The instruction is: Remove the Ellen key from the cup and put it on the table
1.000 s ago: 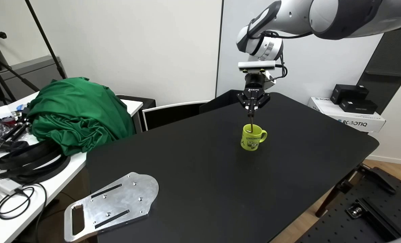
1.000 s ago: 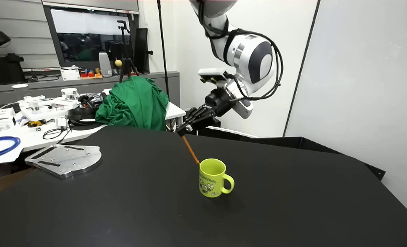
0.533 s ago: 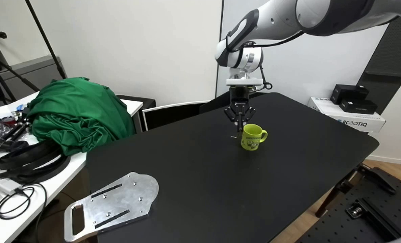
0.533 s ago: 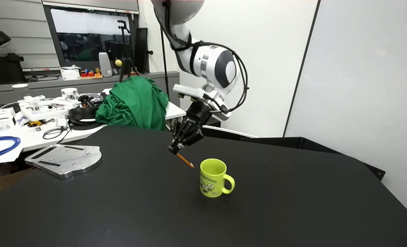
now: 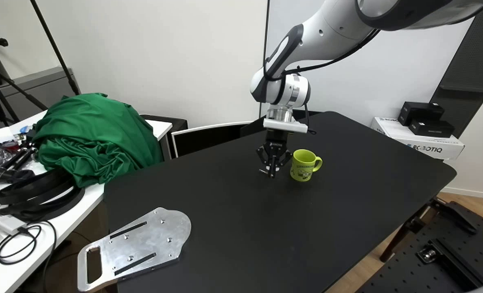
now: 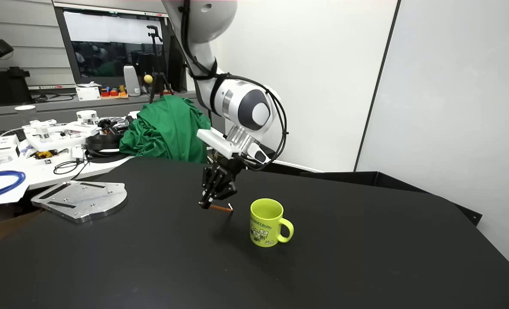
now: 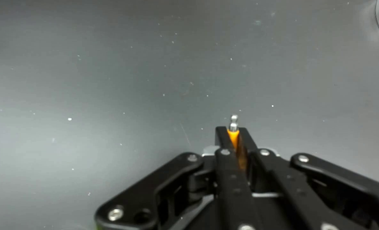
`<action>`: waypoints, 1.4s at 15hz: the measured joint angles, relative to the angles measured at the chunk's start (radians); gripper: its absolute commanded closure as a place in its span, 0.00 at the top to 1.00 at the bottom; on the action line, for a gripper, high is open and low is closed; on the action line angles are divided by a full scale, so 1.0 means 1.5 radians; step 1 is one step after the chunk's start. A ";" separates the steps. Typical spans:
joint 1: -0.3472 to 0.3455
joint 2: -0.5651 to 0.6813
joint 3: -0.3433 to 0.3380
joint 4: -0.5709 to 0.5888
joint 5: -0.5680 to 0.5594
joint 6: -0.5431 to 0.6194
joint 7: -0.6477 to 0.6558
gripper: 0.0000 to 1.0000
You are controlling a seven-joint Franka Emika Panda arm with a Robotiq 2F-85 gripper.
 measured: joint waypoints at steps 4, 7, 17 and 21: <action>-0.013 -0.024 0.019 -0.068 0.034 0.110 -0.042 0.02; -0.023 -0.031 0.026 -0.097 0.044 0.153 -0.057 0.02; -0.032 -0.008 0.025 -0.121 0.045 0.271 -0.055 0.40; -0.032 0.001 0.024 -0.122 0.042 0.272 -0.040 0.68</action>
